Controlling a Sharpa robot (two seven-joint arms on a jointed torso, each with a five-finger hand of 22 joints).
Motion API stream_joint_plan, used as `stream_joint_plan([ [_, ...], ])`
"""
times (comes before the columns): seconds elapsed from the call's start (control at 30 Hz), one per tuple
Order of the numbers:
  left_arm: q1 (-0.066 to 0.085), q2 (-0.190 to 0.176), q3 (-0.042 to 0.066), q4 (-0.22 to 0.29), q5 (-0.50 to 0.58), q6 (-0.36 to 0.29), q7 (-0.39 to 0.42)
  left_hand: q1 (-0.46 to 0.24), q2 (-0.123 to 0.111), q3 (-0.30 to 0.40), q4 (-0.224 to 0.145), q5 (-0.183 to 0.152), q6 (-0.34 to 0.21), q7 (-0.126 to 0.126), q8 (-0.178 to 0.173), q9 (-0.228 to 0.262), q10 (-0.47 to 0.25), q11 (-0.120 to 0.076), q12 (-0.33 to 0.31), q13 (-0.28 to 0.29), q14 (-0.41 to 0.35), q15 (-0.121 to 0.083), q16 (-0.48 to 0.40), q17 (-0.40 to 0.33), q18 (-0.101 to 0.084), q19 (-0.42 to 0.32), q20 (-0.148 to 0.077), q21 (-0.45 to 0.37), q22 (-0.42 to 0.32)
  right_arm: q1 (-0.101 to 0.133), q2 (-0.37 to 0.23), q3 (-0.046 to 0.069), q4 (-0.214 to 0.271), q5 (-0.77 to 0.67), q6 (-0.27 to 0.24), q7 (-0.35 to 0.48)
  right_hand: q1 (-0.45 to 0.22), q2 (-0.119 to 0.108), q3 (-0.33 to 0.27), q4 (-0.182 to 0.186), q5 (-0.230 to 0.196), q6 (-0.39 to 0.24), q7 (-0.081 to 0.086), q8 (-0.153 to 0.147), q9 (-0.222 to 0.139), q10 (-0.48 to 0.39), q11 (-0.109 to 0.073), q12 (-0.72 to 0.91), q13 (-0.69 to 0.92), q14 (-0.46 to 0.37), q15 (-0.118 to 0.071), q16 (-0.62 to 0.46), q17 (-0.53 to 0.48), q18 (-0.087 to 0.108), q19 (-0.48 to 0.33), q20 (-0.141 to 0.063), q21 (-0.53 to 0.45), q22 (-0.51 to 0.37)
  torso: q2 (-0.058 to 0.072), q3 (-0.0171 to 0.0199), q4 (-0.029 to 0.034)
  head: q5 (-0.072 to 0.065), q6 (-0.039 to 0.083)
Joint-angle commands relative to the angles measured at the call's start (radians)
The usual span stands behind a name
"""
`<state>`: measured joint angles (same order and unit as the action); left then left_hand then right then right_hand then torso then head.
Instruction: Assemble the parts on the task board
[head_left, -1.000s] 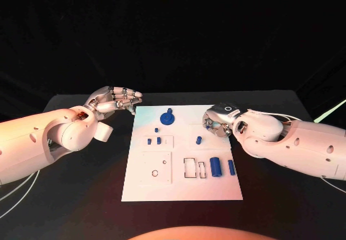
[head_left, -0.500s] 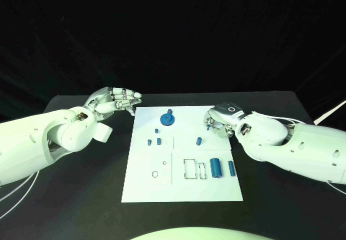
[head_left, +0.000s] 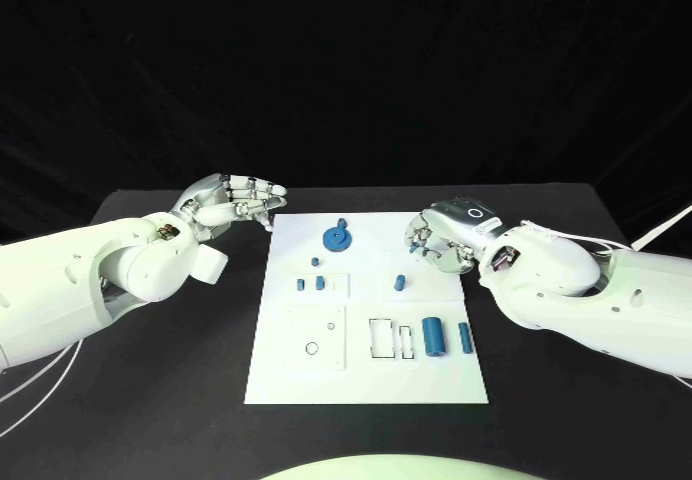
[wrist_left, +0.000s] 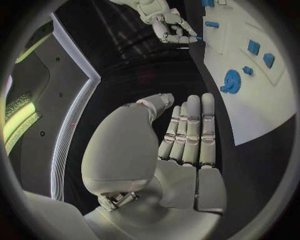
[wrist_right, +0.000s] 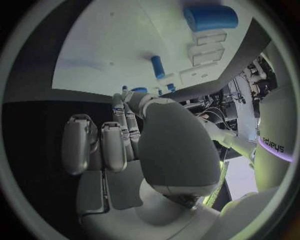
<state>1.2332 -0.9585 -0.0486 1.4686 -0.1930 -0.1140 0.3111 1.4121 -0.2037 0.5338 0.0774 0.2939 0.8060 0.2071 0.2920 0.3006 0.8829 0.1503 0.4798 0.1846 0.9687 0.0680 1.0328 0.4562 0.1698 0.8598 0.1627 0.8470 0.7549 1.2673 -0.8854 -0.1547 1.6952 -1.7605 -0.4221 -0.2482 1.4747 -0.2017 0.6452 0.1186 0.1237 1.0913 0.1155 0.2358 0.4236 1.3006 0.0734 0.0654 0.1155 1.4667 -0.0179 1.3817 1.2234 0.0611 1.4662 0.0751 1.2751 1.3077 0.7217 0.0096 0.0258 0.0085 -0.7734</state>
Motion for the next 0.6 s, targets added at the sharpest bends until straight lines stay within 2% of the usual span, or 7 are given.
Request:
stream_joint_plan([
  [0.03,0.000,0.004,0.001,0.001,0.006,0.011,0.004,0.010,-0.003,-0.007,0.000,0.006,-0.005,0.010,-0.005,-0.002,-0.008,-0.001,-0.007,-0.002,0.002,0.004,0.004,0.001,0.014,0.005,0.000,-0.005,-0.001,-0.006,0.012,0.000,0.036,0.011,-0.034,0.023,-0.008,0.003,0.006,-0.001,0.003,0.009,0.000,0.004,0.001,0.030,-0.027,0.001,0.001,0.042,-0.010,0.003,0.000,-0.006,0.018,-0.006,0.004,0.162,0.000,0.0000,0.0011,0.011,-0.003],
  [0.27,0.000,0.008,0.001,0.004,0.006,0.013,0.003,0.011,-0.002,-0.007,-0.001,0.006,-0.006,0.010,-0.006,-0.002,-0.010,0.000,-0.007,-0.002,0.001,0.004,0.004,0.001,0.014,0.006,0.000,-0.005,-0.001,-0.030,0.074,-0.003,0.095,-0.021,-0.025,0.025,-0.008,0.003,0.007,-0.003,0.004,0.008,0.000,0.004,0.002,0.029,-0.026,0.001,0.001,0.042,-0.010,0.004,0.000,-0.006,0.017,-0.006,0.000,0.161,0.000,-0.0008,0.0010,0.041,-0.015],
  [0.47,0.000,0.010,0.001,0.007,0.006,0.016,0.002,0.011,-0.002,-0.007,-0.001,0.006,-0.006,0.010,-0.006,-0.002,-0.010,0.000,-0.007,-0.002,0.001,0.004,0.004,0.001,0.014,0.006,0.000,-0.005,-0.001,-0.057,0.123,-0.009,0.097,-0.029,-0.011,0.032,-0.009,0.003,0.008,-0.004,0.004,0.008,0.001,0.004,0.002,0.029,-0.026,0.001,0.001,0.042,-0.010,0.003,-0.001,-0.006,0.017,-0.006,0.000,0.161,0.000,-0.0024,0.0003,0.056,-0.019],
  [0.6,0.000,0.012,0.001,0.009,0.007,0.017,0.001,0.011,-0.002,-0.007,-0.001,0.006,-0.006,0.010,-0.006,-0.002,-0.010,0.000,-0.007,-0.002,0.001,0.004,0.004,0.001,0.014,0.006,0.000,-0.005,-0.001,-0.082,0.153,-0.013,0.087,-0.030,-0.003,0.039,-0.011,0.003,0.011,-0.007,0.005,0.005,0.002,0.004,0.003,0.027,-0.025,-0.001,0.001,0.041,-0.010,0.003,-0.003,-0.005,0.016,-0.006,-0.003,0.160,0.002,-0.0021,0.0017,0.072,-0.022],
])
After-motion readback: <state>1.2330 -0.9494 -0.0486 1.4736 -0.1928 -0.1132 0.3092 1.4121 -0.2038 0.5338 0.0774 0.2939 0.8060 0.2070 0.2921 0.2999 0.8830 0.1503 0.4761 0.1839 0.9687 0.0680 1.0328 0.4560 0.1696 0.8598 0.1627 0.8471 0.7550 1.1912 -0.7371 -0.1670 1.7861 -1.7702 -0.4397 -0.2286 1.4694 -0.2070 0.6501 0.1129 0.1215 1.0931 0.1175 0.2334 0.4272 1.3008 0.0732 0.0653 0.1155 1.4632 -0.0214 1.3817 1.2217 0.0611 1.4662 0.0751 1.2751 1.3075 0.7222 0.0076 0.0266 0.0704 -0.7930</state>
